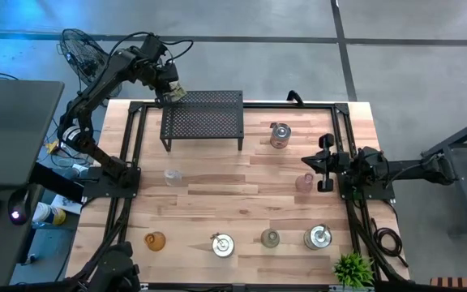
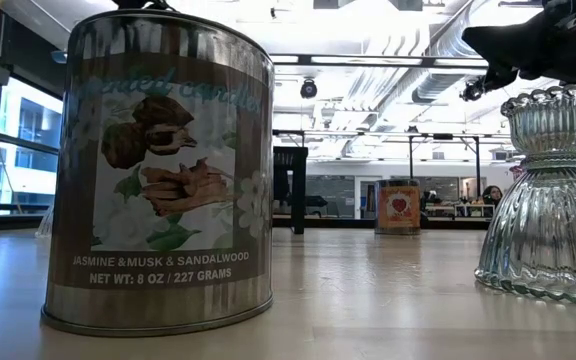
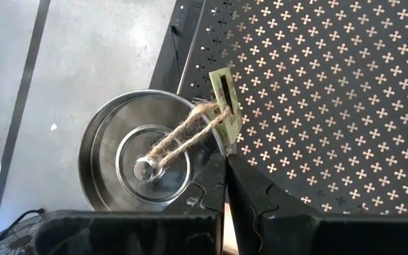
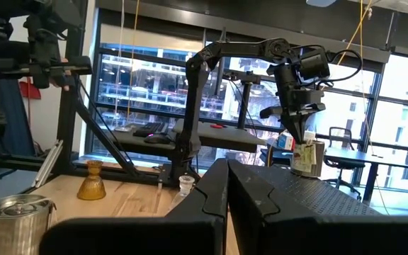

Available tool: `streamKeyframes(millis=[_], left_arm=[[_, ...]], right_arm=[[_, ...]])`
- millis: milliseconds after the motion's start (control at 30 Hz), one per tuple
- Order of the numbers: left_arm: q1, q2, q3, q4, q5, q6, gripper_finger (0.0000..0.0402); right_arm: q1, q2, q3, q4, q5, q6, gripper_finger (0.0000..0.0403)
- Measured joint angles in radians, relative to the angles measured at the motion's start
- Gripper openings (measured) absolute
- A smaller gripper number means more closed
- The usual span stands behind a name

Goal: Pick & Place candle stick holders
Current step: Put the top green scented candle on the shelf, then put the yellow candle holder on the shelf aligned with the green scented candle

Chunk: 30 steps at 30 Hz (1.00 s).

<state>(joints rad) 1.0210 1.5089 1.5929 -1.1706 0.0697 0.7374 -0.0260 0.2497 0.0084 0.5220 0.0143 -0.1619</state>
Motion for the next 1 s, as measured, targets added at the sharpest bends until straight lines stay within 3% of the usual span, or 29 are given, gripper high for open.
streamKeyframes(millis=[533,800,1000], left_arm=[[0.000,0.000,0.000,-0.010,-0.001,0.015,0.0002],[0.000,0.000,0.000,-0.009,-0.002,0.015,0.0047],[0.000,0.000,0.000,-0.013,-0.002,0.015,0.0052]], right_arm=[[0.000,0.000,0.000,0.000,0.000,0.000,0.0000],[0.000,0.000,0.000,0.000,0.000,0.000,0.0000],[0.000,0.000,0.000,0.000,0.000,0.000,0.0000]])
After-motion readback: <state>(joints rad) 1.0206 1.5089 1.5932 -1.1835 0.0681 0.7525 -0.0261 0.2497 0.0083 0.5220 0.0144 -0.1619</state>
